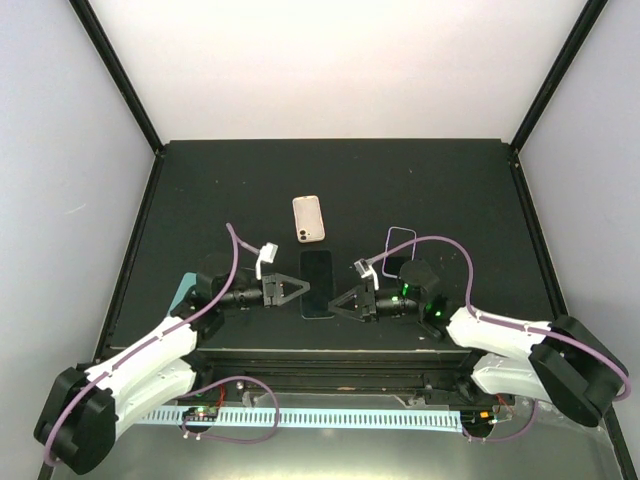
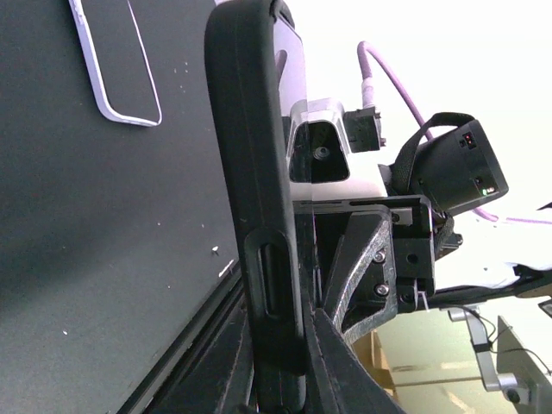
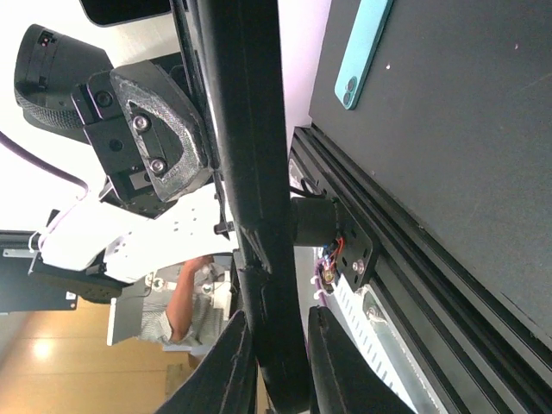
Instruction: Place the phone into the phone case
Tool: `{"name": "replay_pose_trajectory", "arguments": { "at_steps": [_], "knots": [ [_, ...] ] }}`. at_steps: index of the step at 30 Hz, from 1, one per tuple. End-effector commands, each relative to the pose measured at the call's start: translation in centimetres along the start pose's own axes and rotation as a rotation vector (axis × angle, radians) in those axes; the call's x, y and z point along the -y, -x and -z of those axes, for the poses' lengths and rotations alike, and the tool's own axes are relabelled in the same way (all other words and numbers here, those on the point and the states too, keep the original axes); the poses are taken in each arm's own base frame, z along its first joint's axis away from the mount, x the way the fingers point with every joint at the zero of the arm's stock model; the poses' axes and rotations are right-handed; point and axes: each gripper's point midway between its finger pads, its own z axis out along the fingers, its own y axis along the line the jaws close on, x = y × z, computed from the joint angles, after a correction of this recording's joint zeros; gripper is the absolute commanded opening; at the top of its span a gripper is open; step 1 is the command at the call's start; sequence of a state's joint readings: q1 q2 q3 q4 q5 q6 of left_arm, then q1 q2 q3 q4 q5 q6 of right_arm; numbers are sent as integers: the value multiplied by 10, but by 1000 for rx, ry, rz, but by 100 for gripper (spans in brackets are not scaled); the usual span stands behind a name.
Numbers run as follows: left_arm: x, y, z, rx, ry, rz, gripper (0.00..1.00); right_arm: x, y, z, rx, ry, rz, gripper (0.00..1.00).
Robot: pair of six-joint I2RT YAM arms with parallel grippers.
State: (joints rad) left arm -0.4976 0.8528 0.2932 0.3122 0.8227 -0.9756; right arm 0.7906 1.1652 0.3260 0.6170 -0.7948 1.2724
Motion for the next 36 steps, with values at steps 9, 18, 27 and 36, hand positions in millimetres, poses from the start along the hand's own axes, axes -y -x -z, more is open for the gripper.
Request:
{"name": "replay_pose_trajectory", "arguments": {
  "at_steps": [9,18,27,36],
  "knots": [
    [30,10,9,81,-152,-29,1,-26,4,0,27,82,45,48],
    [30,23,8,144,-139,-72,2,-25,2,-4,21,100,-31,46],
    [0,19,3,127,-21,-87,2,-25,3,2,60,107,-86,1],
    [7,7,4,73,-66,-82,2,-15,4,0,61,40,-6,21]
  ]
}}
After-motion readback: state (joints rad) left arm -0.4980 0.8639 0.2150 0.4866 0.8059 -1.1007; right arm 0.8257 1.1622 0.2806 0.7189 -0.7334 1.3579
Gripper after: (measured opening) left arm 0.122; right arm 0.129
